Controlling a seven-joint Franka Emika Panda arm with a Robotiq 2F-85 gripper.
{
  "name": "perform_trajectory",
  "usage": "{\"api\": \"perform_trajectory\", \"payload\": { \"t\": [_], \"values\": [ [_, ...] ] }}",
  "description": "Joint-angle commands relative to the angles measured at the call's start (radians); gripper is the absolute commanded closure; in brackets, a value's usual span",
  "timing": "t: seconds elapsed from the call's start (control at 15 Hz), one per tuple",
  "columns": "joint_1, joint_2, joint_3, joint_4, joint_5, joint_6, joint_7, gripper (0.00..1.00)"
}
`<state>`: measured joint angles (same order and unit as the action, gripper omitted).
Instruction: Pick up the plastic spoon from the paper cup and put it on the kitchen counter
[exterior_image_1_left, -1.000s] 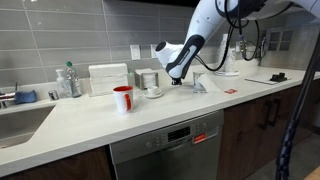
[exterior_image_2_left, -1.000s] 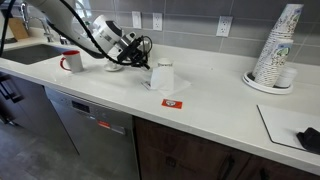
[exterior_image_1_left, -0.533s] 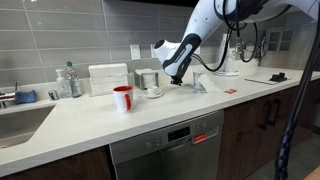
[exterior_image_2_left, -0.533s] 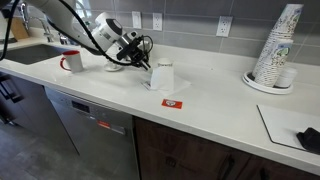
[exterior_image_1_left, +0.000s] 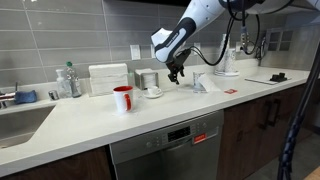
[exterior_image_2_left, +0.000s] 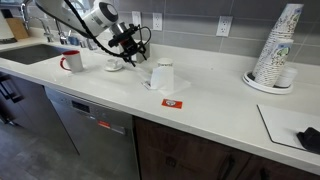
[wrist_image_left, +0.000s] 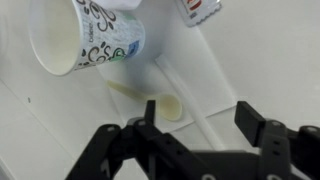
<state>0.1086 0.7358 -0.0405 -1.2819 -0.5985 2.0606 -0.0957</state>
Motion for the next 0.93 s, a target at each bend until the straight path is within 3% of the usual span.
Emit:
{"api": "perform_trajectory", "payload": {
  "t": [0.0,0.2,0.47,0.87],
  "values": [
    [-0.033,-0.057,0.042,0.0,0.144,-0.112,-0.136,0.0],
    [-0.05,-0.099,0.05,-0.003,0.236,-0.203,-0.192,0.0],
    [-0.069,-0.146,0.039,-0.016,0.32,-0.249,-0.114,0.0],
    [-0.074,-0.144,0.03,0.009,0.321,-0.238,-0.129,0.0]
  ]
}}
